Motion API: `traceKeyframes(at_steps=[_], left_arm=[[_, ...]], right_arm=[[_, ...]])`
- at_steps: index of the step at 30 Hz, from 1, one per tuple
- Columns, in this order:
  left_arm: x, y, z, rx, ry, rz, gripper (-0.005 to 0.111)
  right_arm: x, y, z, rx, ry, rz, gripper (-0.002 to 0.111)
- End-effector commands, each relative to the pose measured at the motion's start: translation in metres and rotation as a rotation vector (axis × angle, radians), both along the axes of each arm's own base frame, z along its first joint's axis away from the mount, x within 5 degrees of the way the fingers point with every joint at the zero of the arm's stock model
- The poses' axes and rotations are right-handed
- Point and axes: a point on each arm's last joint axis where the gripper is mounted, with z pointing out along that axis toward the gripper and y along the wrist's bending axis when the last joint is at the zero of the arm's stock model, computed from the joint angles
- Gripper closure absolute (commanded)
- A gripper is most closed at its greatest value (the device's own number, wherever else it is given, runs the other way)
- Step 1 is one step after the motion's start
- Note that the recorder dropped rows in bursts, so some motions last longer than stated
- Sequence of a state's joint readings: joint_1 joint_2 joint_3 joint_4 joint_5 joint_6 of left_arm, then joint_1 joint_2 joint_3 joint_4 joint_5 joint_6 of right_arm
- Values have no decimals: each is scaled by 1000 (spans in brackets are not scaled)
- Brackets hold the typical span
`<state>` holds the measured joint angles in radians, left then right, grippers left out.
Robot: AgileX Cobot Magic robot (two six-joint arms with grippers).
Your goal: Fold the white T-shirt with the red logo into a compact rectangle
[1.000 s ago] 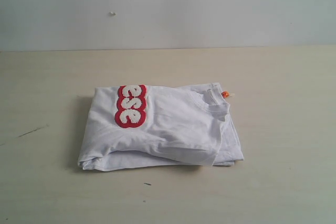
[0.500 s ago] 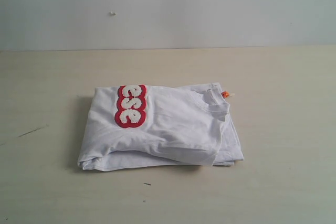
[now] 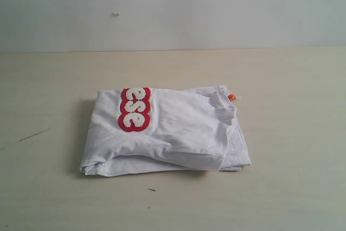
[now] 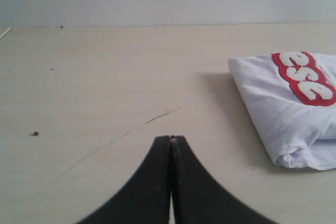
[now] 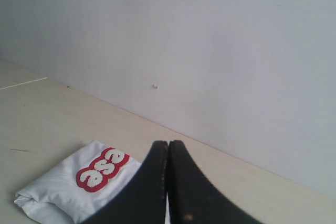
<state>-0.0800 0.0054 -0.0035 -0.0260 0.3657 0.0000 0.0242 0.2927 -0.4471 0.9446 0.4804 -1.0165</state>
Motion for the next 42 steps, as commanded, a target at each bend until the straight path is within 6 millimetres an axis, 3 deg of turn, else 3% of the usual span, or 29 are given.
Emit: traceKeyframes(at_steps=[1,9,17,23,42], left_arm=[[0,0,0,-19,-13,4,107],[0,0,0,-19,-13,4,107],[0,0,0,-19,-13,4,107],[0,0,0,-19,-13,4,107],[0,0,0,-19,-13,4,107]], right_arm=[[-1,0,0,6,-2,-1,108],[-2,-1,0,-16,-20,-17,108],[-15,-11,-1,-62,-51,-199,108],[-18,-14,-15,-113,84,-236,108],[-17,-24,-18,31,165,-372,108]])
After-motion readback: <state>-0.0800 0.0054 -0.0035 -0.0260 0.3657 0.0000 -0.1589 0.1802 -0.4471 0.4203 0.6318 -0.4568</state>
